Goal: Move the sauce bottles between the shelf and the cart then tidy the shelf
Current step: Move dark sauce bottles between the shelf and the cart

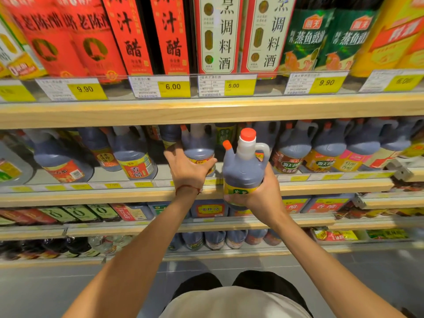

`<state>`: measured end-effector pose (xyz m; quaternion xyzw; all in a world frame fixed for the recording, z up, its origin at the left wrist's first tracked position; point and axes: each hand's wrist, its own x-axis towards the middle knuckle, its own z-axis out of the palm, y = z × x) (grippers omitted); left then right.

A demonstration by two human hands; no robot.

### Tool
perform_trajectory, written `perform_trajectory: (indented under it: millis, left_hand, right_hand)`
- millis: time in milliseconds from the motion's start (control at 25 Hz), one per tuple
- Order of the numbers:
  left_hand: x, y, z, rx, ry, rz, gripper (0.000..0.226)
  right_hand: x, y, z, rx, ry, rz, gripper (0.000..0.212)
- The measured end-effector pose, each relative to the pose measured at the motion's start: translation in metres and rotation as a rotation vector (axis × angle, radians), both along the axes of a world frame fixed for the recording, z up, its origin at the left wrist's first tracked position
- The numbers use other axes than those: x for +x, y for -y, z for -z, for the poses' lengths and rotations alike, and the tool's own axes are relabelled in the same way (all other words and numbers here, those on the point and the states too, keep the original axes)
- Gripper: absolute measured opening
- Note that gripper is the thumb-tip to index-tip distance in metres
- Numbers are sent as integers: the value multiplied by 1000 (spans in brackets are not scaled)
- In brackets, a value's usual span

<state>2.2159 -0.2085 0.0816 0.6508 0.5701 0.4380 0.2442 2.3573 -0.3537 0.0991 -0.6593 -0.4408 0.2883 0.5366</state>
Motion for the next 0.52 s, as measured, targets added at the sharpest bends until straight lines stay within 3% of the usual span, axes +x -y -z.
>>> perform_trajectory:
  millis: [80,240,280,400,440,520]
  left_hand:
    - [-7,6,5,131,14,11,75]
    - [-25,35,-10,57,89,16,48]
    - [-29,44,-16,-43,181,144,41]
    - [-36,76,-45,-664,490,640,48]
    - [-38,84,-50,-762,474,738,48]
    - [-38,98,-57,-753,371,772,42]
  right_hand:
    - [2,4,-5,-34,24,-15,98]
    - [5,14,-16,-68,11,-87,89]
    - [3,17,-21,-61,-10,-104,86]
    - [0,23,-28,-88,-90,-169,75]
    - [-3,25,-31,-105,-140,-212,73]
    - [-4,29,-32,-176,-194,-288,81]
